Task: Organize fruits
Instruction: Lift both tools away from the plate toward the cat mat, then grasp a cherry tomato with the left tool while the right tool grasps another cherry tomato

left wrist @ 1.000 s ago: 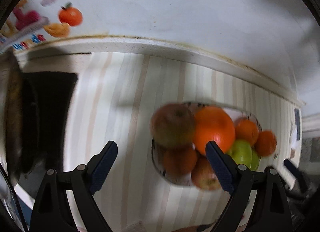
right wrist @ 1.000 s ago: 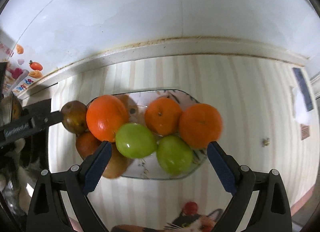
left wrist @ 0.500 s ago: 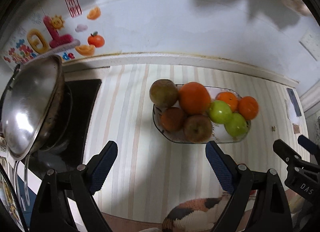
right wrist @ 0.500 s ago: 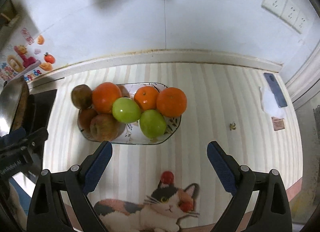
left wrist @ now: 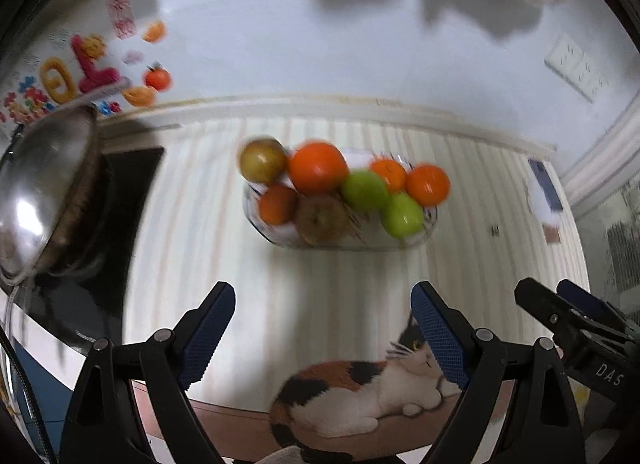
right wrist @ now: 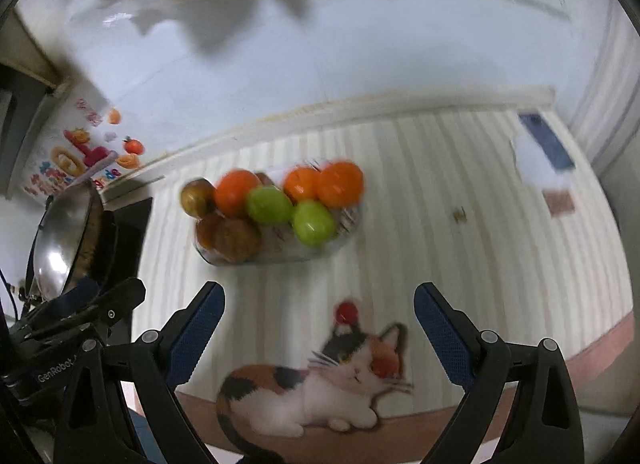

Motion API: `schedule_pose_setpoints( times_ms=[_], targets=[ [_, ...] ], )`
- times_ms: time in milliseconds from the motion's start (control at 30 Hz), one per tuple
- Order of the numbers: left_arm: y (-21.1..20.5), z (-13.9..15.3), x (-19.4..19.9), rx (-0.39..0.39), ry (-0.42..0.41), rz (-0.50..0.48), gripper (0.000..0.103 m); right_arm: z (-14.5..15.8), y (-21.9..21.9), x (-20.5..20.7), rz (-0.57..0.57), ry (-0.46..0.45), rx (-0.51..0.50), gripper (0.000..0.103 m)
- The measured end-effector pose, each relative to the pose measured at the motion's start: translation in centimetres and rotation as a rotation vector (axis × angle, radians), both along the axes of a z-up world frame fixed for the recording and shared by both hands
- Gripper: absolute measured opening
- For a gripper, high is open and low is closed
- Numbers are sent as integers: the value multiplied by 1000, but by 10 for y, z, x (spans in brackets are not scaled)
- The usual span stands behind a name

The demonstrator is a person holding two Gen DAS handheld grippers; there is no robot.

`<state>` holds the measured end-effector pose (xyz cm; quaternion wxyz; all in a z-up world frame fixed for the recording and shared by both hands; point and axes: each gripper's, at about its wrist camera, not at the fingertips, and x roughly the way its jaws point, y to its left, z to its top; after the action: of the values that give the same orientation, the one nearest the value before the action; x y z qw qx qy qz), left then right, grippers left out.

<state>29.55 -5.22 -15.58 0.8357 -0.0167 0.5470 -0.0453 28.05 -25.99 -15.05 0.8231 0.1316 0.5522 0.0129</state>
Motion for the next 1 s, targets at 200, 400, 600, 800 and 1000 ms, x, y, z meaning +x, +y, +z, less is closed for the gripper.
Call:
schedule_pose_setpoints(
  times_ms=[200, 400, 600, 800, 1000],
  targets=[
    [-45, -56, 4, 53, 120, -63, 90, -83, -29, -18, -23, 158, 28, 65],
    [-77, -98, 17, 91, 209, -121, 90, -147, -36, -27, -36, 252, 101, 47],
    [-101, -125, 34, 68, 280, -169, 90, -167, -20, -28, 13, 252, 63, 29],
    [-121, -148, 46, 35, 350, -208, 84, -165, -26, -31, -4, 229, 57, 29],
    [-144, -171, 48, 28, 407, -265, 67, -155, -47, -31, -49, 204, 56, 29]
  ],
)
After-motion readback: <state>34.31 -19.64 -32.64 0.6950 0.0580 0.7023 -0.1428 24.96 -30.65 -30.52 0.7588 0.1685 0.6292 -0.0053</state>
